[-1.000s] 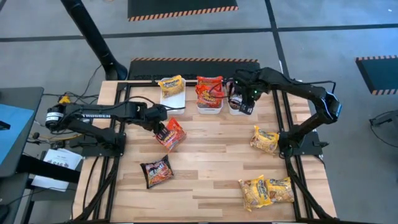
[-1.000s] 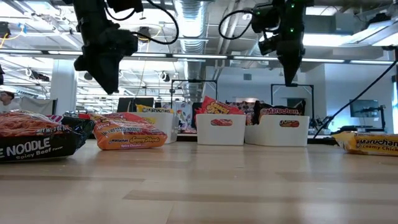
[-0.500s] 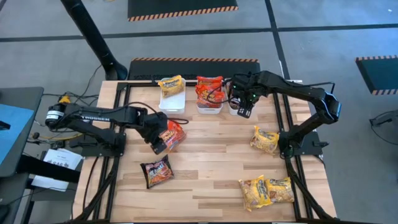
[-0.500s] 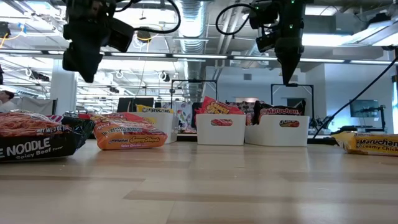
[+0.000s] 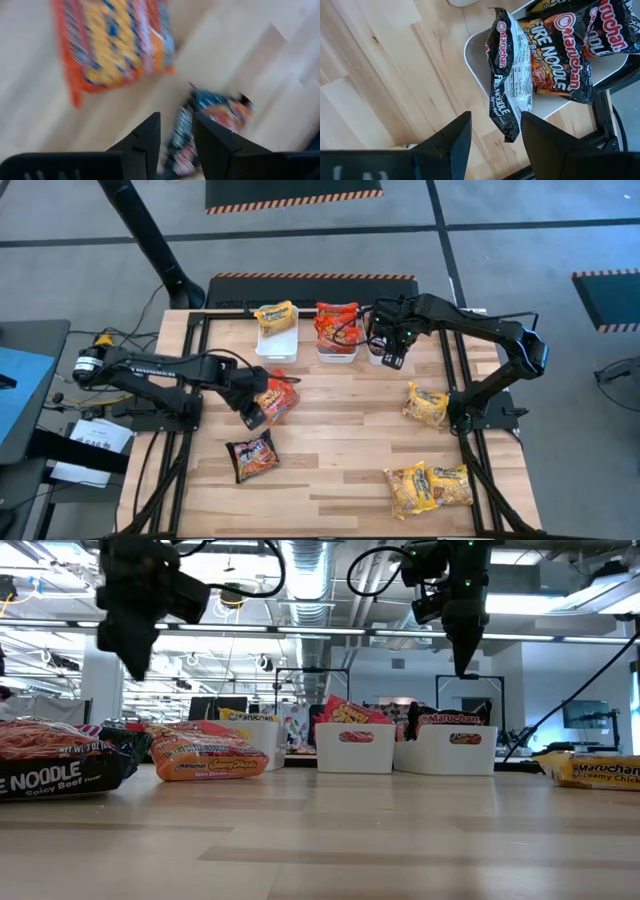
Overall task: Sort Maruchan noodles
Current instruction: Put the orange noodle pack into the middle white bin
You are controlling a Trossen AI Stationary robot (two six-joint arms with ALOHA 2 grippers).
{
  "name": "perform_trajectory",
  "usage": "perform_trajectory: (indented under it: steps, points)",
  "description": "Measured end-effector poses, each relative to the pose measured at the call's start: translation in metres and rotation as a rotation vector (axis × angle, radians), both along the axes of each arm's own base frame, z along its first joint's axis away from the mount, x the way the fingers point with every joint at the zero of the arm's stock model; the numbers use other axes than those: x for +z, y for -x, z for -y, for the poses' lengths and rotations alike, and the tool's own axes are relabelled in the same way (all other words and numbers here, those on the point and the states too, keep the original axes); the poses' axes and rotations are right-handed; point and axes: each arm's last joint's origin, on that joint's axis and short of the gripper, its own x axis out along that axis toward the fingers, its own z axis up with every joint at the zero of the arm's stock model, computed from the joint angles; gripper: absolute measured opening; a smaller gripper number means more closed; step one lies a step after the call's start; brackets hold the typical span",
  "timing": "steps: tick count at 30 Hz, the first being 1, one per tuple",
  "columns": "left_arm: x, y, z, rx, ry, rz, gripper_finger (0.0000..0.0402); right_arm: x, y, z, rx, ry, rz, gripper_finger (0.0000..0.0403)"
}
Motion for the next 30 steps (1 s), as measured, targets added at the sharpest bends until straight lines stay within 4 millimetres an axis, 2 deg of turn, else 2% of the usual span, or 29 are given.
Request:
perform_trajectory:
  steps: [6,17,22,30]
  points:
    - [0.0,0.0,-0.02,0.031,-0.148,0.002,0.0099,0.0,-0.001,0.001,-0.002,0.005,0.012,0.0196]
    - [0.001,0.011,-0.079,0.155,-0.07,0.033,0.0099,0.0,-0.002,0.001,-0.001,0.013,0.027,0.0196]
    - [0.001,0.014,-0.092,0.138,-0.035,0.081,0.0099,0.001,-0.003,0.001,-0.001,0.013,0.028,0.0196]
    - [-0.022,0.016,-0.097,0.135,-0.011,0.129,0.0099,0.001,-0.003,0.002,-0.025,0.013,0.041,0.0196]
